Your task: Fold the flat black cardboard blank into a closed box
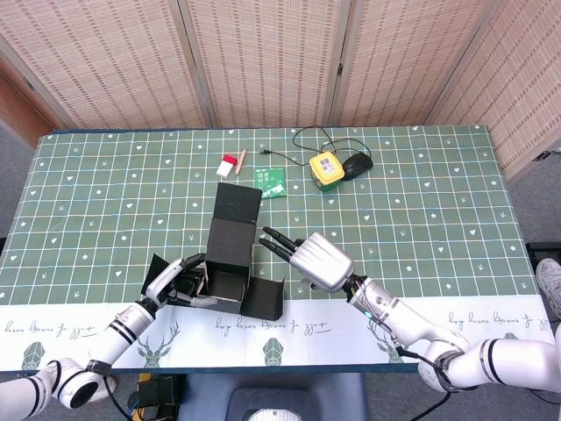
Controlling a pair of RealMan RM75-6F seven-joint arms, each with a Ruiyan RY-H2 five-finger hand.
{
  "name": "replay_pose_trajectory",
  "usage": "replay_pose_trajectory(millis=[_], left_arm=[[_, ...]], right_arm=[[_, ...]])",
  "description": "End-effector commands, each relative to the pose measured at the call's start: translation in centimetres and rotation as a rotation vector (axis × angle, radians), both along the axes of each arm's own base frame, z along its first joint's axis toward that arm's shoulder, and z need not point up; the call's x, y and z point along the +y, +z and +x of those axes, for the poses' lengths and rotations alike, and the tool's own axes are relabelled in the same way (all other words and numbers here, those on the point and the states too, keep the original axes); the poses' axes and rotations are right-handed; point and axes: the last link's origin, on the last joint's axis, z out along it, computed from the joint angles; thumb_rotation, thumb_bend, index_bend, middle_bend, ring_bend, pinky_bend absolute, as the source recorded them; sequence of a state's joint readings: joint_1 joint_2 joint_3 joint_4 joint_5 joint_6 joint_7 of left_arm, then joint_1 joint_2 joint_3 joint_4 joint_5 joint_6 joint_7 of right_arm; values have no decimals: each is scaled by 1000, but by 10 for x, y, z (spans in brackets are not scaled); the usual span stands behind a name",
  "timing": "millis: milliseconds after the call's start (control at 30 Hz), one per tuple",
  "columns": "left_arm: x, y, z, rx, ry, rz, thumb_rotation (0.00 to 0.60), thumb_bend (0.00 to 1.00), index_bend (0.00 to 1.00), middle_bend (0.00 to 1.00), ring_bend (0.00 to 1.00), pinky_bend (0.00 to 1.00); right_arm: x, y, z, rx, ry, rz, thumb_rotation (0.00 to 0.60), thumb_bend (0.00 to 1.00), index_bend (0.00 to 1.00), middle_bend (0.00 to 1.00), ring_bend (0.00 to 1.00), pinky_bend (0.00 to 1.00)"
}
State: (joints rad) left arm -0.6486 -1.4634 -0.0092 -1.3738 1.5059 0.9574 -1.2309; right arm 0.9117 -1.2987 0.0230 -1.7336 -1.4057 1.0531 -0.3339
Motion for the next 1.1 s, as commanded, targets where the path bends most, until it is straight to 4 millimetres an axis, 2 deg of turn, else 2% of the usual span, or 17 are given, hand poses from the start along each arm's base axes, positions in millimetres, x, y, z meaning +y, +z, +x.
replay_pose_trajectory(millis=[33,267,467,733,1100], left_arm=[[1,5,0,-13,13,-9,600,42,287,266,684,803],[1,19,1,-85,55,-46,600,42,287,270,684,803],[8,39,4,-174,72,-69,600,42,286,271,684,804],[13,53,11,-236,97,-85,600,42,282,271,684,804],[14,63,19,-271,108,-113,600,42,279,270,684,804]], right_arm=[[1,-1,-10,-22,-22,3,600,166,0,0,584,828],[4,4,-19,-60,-20,-27,600,167,0,0,584,828],[12,-7,-27,-92,-21,-36,600,166,0,0,584,828],[17,-24,-22,-142,38,-125,600,26,0,0,584,828],[24,-47,-12,-267,130,-234,600,17,0,0,574,828]])
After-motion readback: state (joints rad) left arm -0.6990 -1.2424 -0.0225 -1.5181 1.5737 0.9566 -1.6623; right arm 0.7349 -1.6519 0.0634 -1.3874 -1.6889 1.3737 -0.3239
